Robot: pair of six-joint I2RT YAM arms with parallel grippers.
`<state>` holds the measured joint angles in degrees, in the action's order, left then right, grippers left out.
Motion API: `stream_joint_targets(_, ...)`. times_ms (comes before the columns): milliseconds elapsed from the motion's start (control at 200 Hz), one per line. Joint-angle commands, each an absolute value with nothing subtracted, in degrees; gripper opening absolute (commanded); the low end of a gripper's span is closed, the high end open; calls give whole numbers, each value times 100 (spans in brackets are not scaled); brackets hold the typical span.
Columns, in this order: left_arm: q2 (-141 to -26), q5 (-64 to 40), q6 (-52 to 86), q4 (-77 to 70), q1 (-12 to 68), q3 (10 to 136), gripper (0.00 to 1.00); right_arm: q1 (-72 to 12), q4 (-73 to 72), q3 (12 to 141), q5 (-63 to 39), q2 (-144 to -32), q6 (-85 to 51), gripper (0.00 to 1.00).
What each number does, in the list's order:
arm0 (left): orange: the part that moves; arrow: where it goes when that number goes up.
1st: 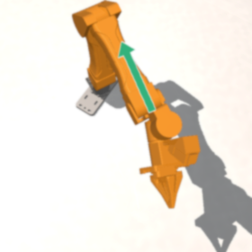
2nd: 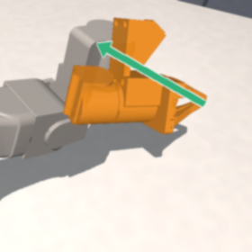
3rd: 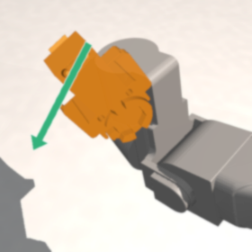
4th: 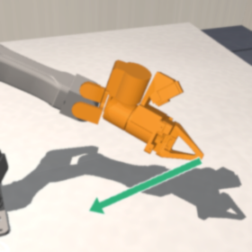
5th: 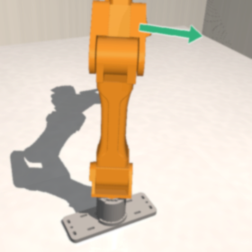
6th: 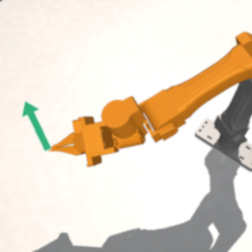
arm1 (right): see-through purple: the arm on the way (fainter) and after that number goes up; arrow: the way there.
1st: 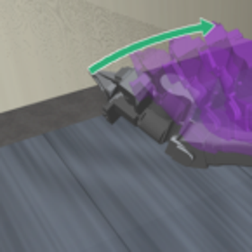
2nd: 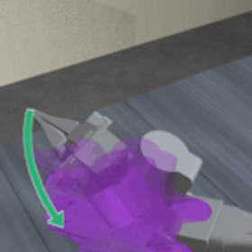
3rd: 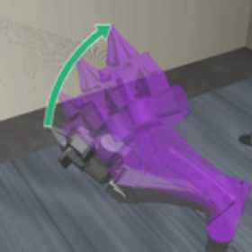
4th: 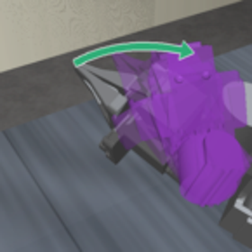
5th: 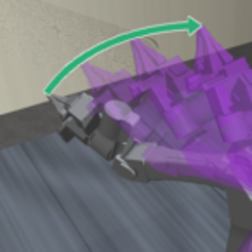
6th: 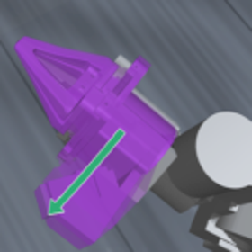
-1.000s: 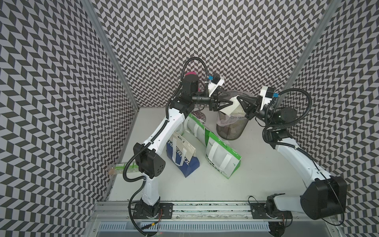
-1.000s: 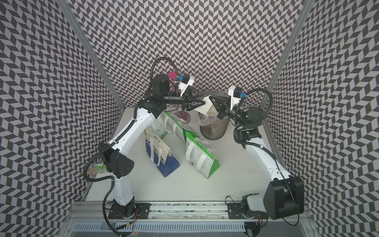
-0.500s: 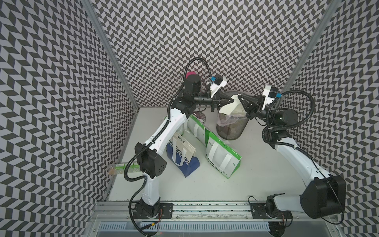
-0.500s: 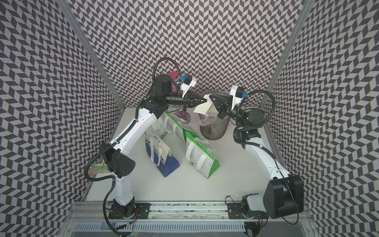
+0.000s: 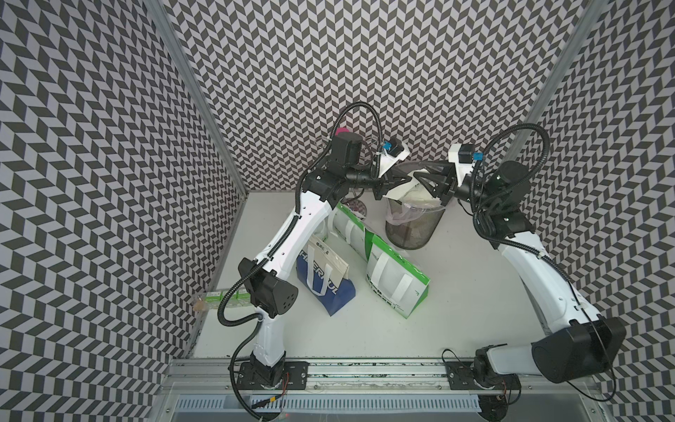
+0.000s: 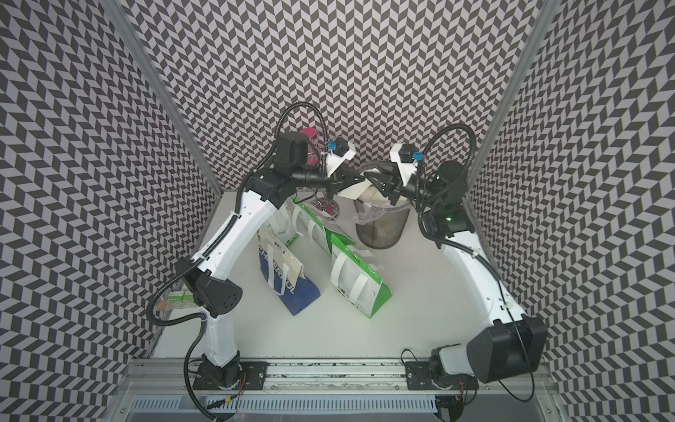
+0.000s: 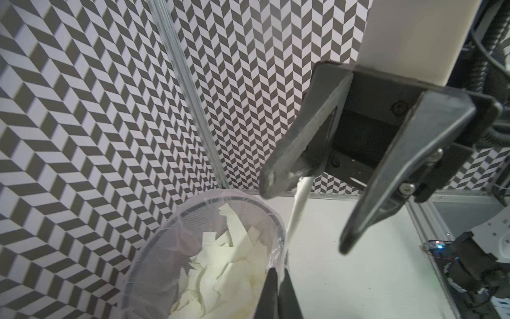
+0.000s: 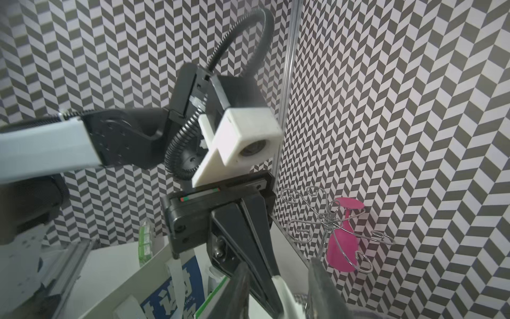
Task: Shred takeout receipts and throw away
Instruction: Shred the takeout receipt.
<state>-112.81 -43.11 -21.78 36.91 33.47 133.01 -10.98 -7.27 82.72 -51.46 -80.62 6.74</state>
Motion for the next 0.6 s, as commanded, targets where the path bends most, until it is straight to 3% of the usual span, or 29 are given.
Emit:
stream_joint_targets(0, -11315, -3753, -2826, 4228, 3434, 13467, 0, -1183, 850, 8701, -5038, -8341, 1901, 34)
stream_joint_targets(130, -11268, -3639, -3029, 4260, 3496, 13420, 0, -1221, 1123, 8935, -4928, -8487, 2017, 31)
stream_joint_targets(250, -11276, -3469, -3158, 4302, 3558, 13447, 0, -1287, 1188, 9044, -4915, -8561, 1988, 23)
stream_joint_targets(360, -11272, -3293, -3272, 4313, 3616, 13463, 0, -1334, 1163, 9057, -4865, -8583, 1901, 10)
stream_joint_targets(596, -11226, -2961, -3381, 4199, 3668, 13482, 0, -1520, 1628, 9247, -4397, -8653, 2175, 0)
